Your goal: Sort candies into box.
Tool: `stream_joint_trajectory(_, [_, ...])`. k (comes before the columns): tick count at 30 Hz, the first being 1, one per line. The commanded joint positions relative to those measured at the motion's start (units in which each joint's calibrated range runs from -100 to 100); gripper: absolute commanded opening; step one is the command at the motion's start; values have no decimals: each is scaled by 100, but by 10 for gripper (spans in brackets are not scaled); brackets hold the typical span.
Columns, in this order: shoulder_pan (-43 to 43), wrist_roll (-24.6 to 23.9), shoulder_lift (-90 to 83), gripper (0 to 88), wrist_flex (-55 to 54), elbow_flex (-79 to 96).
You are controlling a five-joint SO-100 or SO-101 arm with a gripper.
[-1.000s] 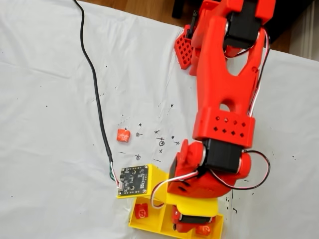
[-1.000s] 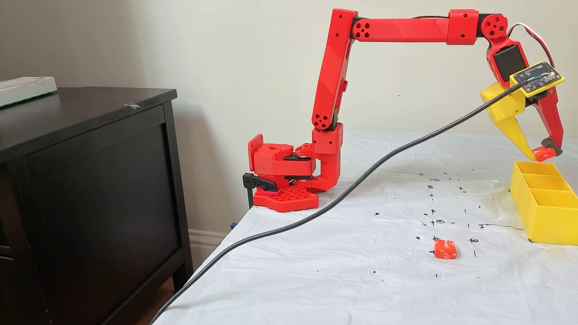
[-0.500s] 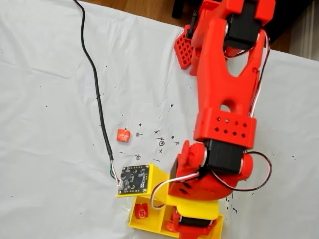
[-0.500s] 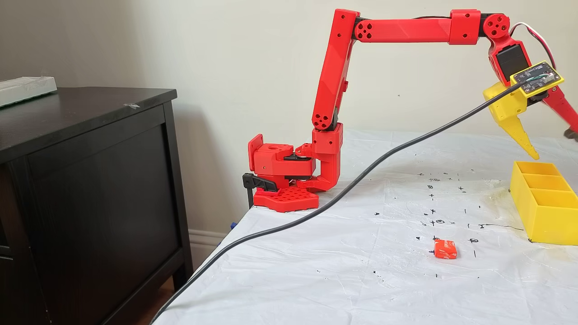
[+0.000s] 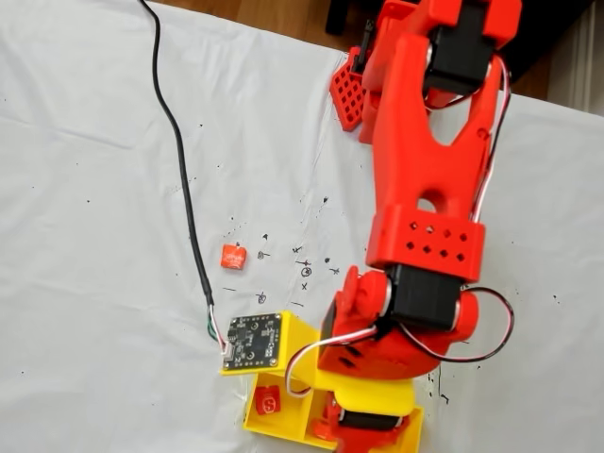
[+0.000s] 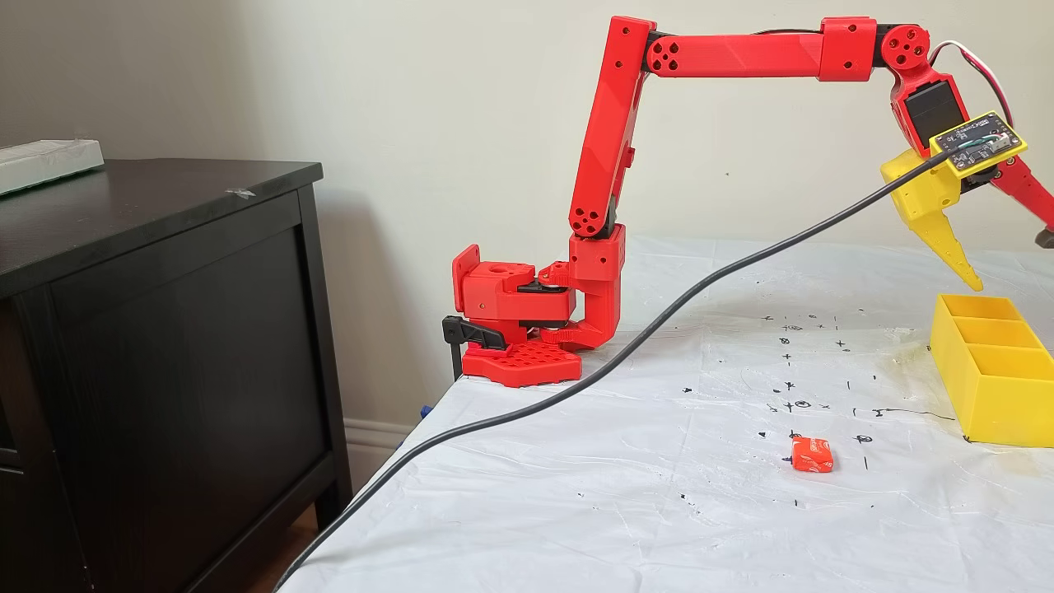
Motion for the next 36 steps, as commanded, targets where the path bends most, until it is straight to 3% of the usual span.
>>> stream_joint_trajectory(1, [-102, 29, -378, 49, 85, -450])
stream_joint_trajectory(5, [-56, 59, -590, 2, 224, -332])
stream_joint_trajectory(13, [206, 274, -1234, 2, 355, 423])
stream_joint_trajectory(20, [831, 615, -1938, 2, 1272, 942])
stream_joint_trajectory(36, [2109, 1485, -2074, 35, 1002, 2244])
